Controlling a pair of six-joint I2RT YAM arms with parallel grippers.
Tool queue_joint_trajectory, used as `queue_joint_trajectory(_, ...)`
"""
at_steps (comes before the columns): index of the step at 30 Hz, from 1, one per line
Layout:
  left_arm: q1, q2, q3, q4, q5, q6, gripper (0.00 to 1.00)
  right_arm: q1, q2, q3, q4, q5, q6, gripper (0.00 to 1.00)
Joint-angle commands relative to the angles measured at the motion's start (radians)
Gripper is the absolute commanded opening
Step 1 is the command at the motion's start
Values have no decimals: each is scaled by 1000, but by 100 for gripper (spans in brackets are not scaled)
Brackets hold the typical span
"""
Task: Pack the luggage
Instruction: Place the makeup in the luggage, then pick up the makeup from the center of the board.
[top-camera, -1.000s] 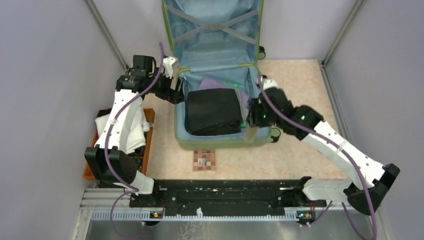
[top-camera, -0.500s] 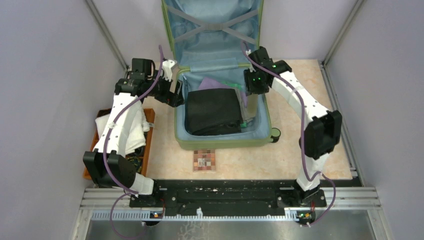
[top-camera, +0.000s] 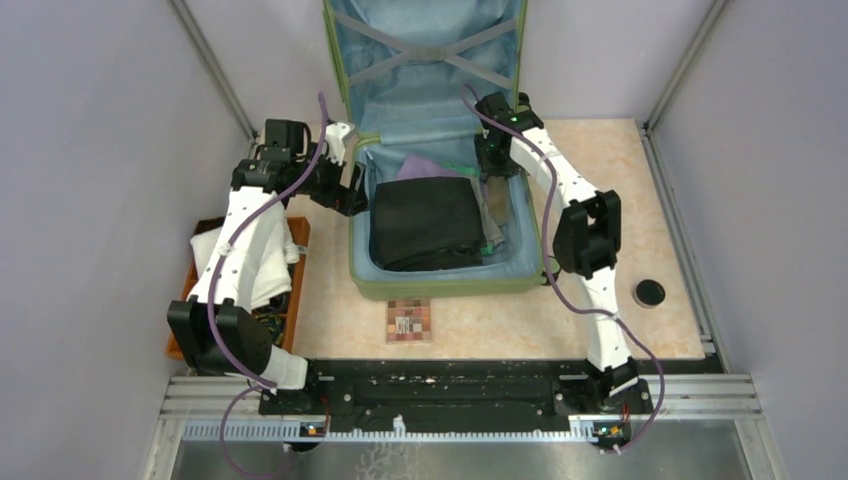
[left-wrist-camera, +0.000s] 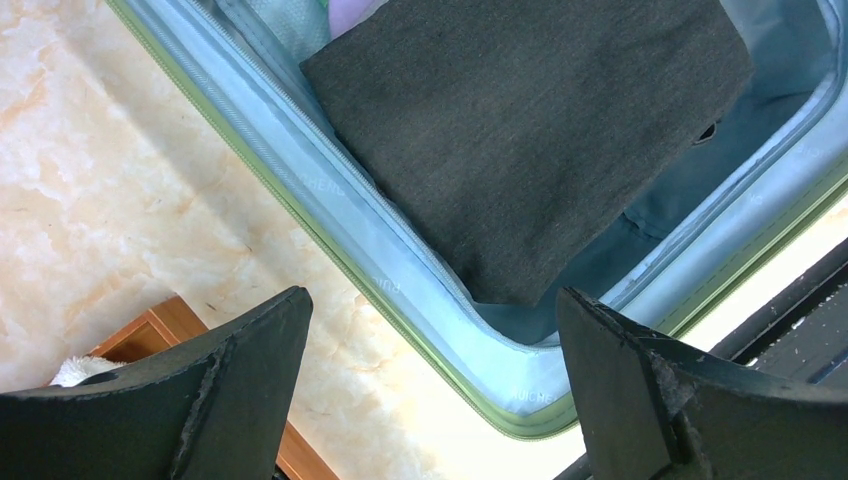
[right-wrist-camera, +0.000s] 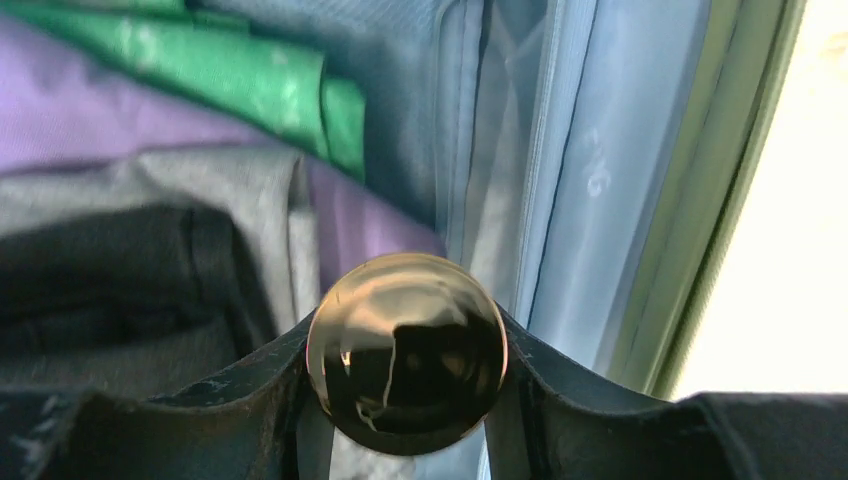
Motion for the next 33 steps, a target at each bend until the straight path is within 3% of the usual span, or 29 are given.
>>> queue_joint_trajectory(1, 8, -10, -18, 43, 20, 19, 99, -7, 70, 95, 30, 105, 0, 0)
queue_joint_trajectory(6, 14, 0, -22, 46, 19, 26, 99, -16, 104, 94, 104, 142, 11, 0)
queue_joint_trajectory(9, 17, 7, -16, 46, 18, 28, 98, -17, 114, 94, 122, 155, 17, 18)
queue_joint_trajectory(10, 17, 9, -14, 47, 19, 29, 98, -17, 114, 92, 130, 159, 17, 37)
queue_joint_trajectory(11, 17, 11, -12, 47, 19, 27, 98, -17, 111, 92, 136, 161, 17, 47)
queue_joint_trajectory(16, 17, 16, -7, 43, 28, 26, 98, -15, 52, 105, 167, 140, 17, 75)
queue_joint_trajectory(18, 17, 14, -6, 41, 33, 24, 98, -14, 39, 153, 136, 113, 16, 83)
queue_joint_trajectory(22, 17, 6, -2, 38, 41, 20, 98, -14, -46, 186, 91, 126, 35, 89)
queue_joint_trajectory(25, 17, -3, -4, 37, 49, 23, 98, -21, -231, 10, 128, 200, 98, 98)
queue_joint_trajectory(28, 17, -13, -14, 41, 61, 27, 98, -65, -468, -343, 203, 233, 191, 99)
queue_joint_trajectory(33, 18, -21, -41, 60, 86, 27, 98, -293, -804, -877, 278, 185, 376, 99)
